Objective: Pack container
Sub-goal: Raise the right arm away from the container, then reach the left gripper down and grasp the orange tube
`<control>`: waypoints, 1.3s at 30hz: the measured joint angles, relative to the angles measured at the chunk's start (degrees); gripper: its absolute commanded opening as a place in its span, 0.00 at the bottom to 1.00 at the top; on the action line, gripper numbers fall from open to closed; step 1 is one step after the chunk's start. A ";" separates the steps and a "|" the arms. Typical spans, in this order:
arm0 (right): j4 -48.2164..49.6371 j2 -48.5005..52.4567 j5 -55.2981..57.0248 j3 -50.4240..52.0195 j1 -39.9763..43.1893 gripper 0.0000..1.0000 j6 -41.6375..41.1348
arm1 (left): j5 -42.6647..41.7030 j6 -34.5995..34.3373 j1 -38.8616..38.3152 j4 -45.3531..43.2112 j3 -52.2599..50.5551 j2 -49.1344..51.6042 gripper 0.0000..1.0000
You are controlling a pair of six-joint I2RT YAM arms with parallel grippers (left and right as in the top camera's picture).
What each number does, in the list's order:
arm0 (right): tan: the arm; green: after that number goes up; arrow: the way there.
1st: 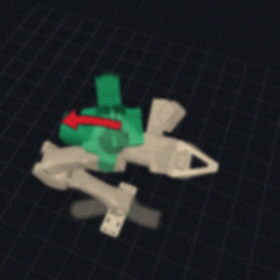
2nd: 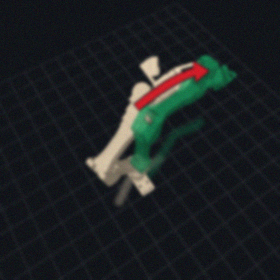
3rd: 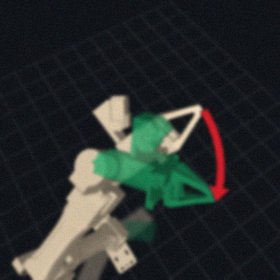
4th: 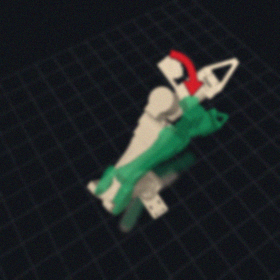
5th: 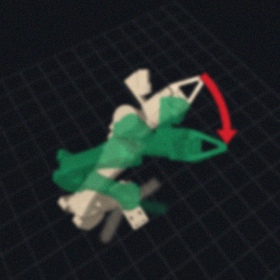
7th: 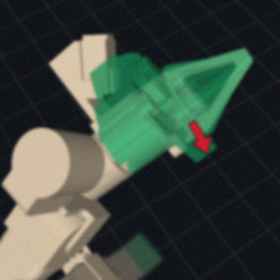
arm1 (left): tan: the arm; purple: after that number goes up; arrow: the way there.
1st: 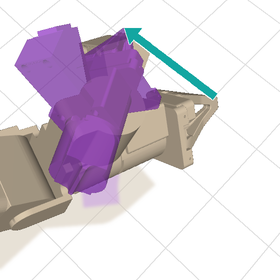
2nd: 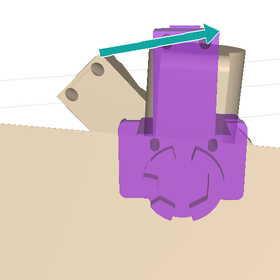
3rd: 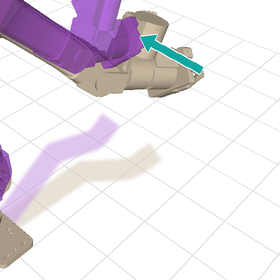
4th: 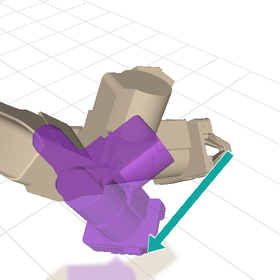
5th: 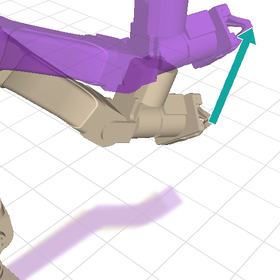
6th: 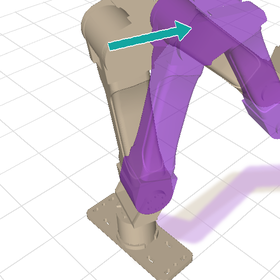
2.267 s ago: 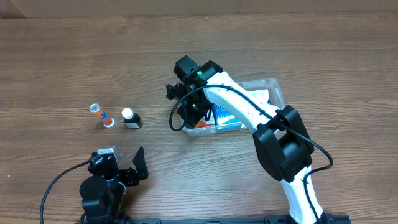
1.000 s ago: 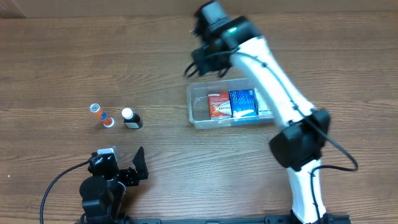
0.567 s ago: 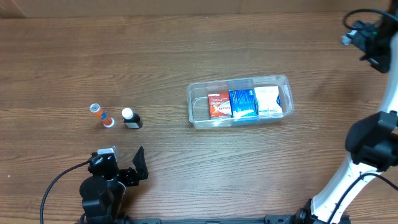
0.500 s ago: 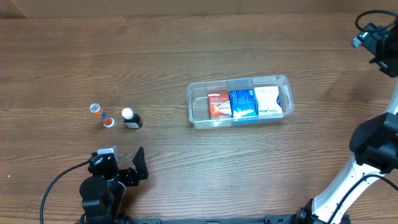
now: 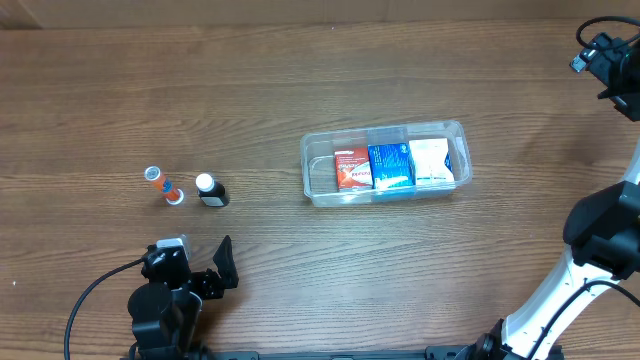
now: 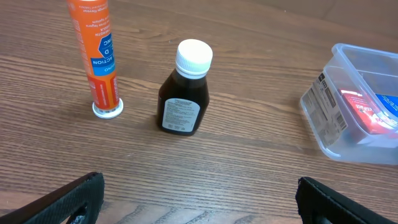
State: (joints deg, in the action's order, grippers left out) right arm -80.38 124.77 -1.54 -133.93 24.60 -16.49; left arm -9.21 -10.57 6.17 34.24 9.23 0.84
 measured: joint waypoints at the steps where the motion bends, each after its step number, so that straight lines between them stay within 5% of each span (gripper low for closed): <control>1: 0.02 0.00 0.00 0.00 0.00 1.00 0.00 | 0.00 0.00 0.00 -0.02 0.00 0.00 1.00; 10: 0.04 0.00 0.00 0.00 0.00 1.00 0.02 | -1.60 -9.44 0.00 -17.70 -0.46 0.02 1.00; 15: 0.11 0.00 0.00 0.02 0.00 1.00 0.00 | -1.27 -16.11 -0.02 -9.29 11.63 11.32 1.00; 21: 0.20 0.00 -0.07 0.00 0.00 1.00 -0.02 | 1.11 -13.09 -0.09 9.99 56.43 53.20 1.00; 25: 0.15 0.00 -0.11 0.00 0.00 1.00 0.02 | -0.96 -11.91 -0.09 14.25 78.66 76.43 1.00; 31: 0.17 0.00 -0.13 0.00 0.02 1.00 -0.02 | -6.21 -11.80 -0.20 17.70 86.33 92.32 0.91; 39: 0.20 0.00 -0.13 0.00 0.00 1.00 0.00 | 6.54 -15.96 -1.18 37.33 86.99 95.71 0.89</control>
State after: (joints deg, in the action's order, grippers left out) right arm -80.18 124.77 -1.67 -133.93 24.60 -16.49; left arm -2.68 -26.52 4.99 71.57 96.23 96.55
